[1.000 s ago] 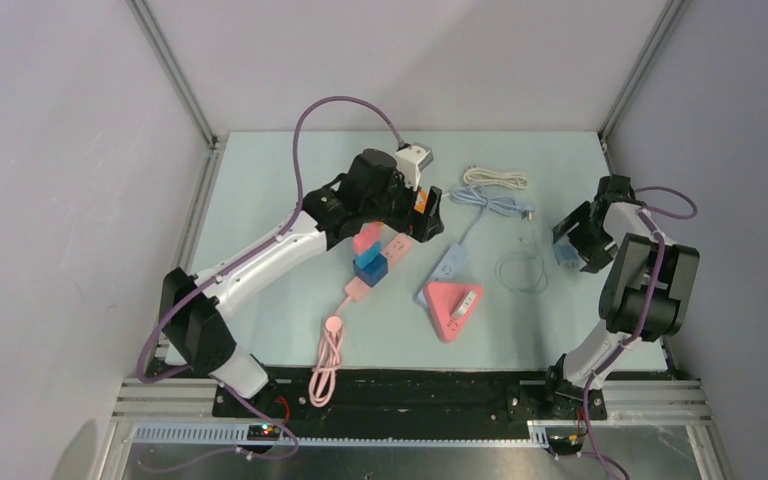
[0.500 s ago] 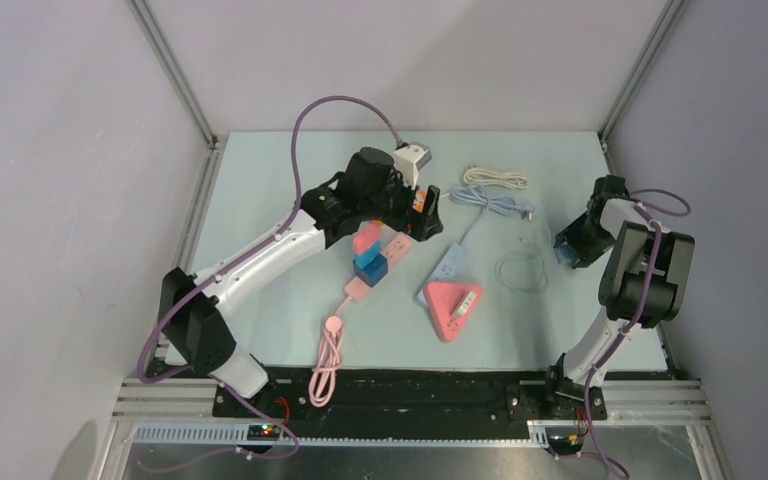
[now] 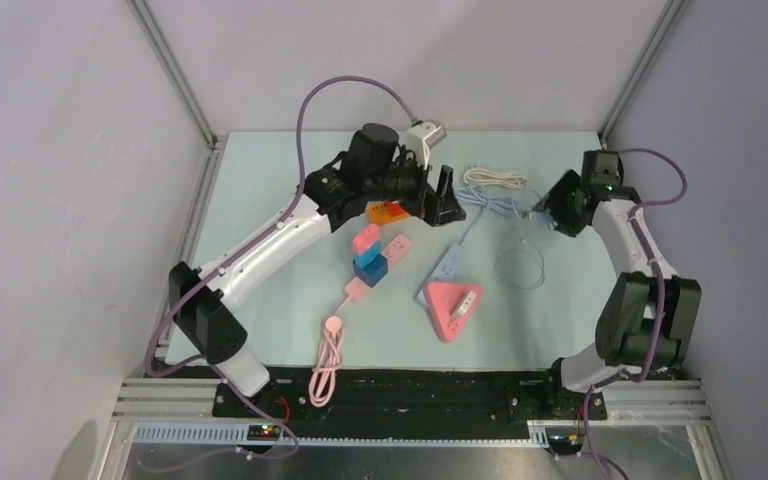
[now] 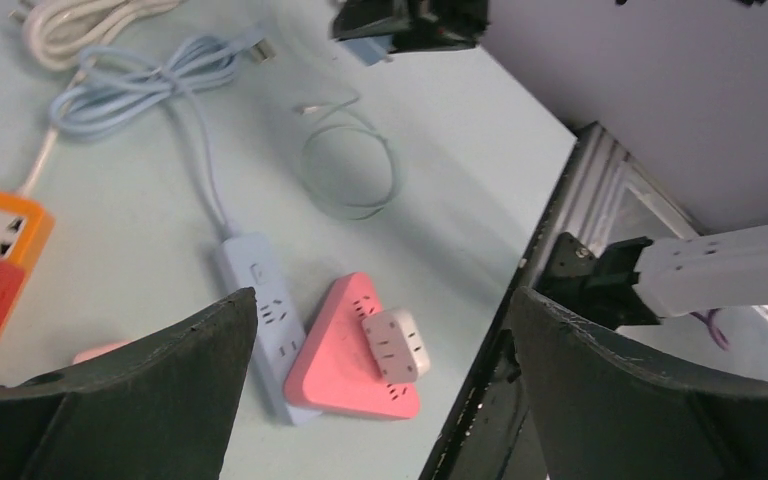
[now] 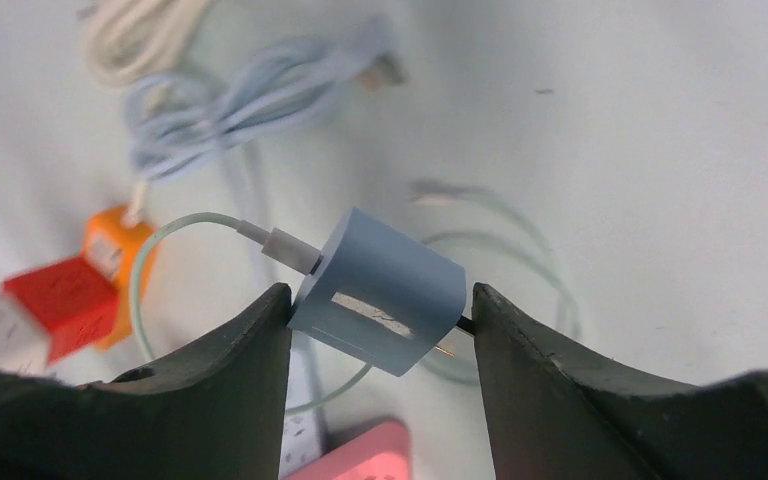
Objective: Insert the plug
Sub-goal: Pick up the plug from the center of the board.
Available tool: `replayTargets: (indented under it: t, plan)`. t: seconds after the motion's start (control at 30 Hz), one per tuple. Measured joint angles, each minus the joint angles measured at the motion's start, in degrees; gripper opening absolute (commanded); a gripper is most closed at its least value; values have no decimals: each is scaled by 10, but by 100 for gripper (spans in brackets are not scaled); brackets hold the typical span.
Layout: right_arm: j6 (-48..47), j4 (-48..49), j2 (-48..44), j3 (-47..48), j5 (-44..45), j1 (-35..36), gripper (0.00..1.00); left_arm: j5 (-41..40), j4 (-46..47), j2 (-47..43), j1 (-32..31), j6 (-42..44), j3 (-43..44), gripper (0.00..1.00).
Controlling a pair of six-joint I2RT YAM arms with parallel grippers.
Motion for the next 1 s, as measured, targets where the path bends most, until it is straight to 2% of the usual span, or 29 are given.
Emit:
replayTargets:
  t: [0.23,0.37,0.47,0.53,1.0]
  plan:
    - [-30,32,-87,11,7,154,33,47,-1,37,-9,-8,77,97]
    - [-68,54,-115,11,1,204,33,44,2,59,-11,-34,114,84]
    - [-93,77,-137,10,-13,215,34,41,5,73,-8,-74,125,75]
    - [-107,95,-153,7,-26,217,34,42,5,82,-3,-99,125,74]
    - [-177,170,-206,-37,-98,256,35,-5,5,110,5,-169,120,80]
